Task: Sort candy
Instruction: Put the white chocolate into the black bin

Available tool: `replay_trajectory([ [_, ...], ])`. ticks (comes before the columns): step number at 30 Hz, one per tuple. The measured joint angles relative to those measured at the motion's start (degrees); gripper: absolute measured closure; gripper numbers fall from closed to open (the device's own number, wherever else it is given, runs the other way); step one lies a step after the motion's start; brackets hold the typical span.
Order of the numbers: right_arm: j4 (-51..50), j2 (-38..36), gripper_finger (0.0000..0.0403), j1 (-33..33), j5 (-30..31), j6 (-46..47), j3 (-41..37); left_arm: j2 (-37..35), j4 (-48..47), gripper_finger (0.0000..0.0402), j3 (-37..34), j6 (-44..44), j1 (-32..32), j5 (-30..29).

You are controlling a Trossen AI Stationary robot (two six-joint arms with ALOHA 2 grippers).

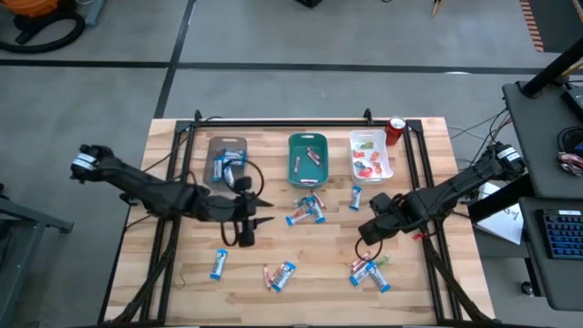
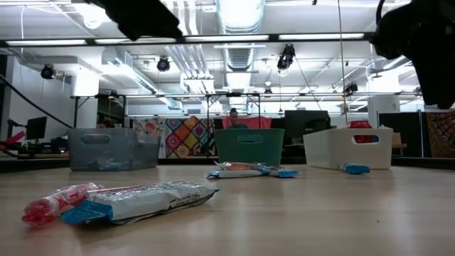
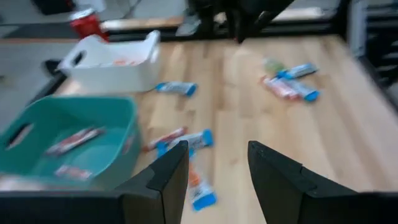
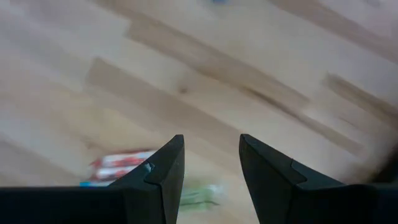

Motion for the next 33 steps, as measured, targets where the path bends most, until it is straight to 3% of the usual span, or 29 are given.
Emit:
replay_trajectory([
  [5,-2.0,0.0,0.0257,0.0,0.6,-0.2,0.0,-2.4,-6.5,0.0253,-0.1,0.0,-2.6,-6.8],
  [13,1.3,0.0,0.0257,-1.2,7.0,1.7,0.0,-6.3,-6.7,0.0253,-4.1,6.4,-2.5,-6.7],
  [18,2.2,1.0,0.0257,-2.6,12.4,1.3,-0.1,-8.1,-4.4,0.0253,-6.1,4.5,-2.5,-9.1],
  [25,2.6,6.9,0.0257,-6.2,17.9,1.3,-0.2,-8.6,-2.5,0.0253,-6.7,1.4,-2.5,-9.9],
  [33,7.6,15.5,0.0257,-10.9,18.8,-0.5,-0.2,-7.9,-2.2,0.0253,-6.7,1.4,-2.5,-11.3],
])
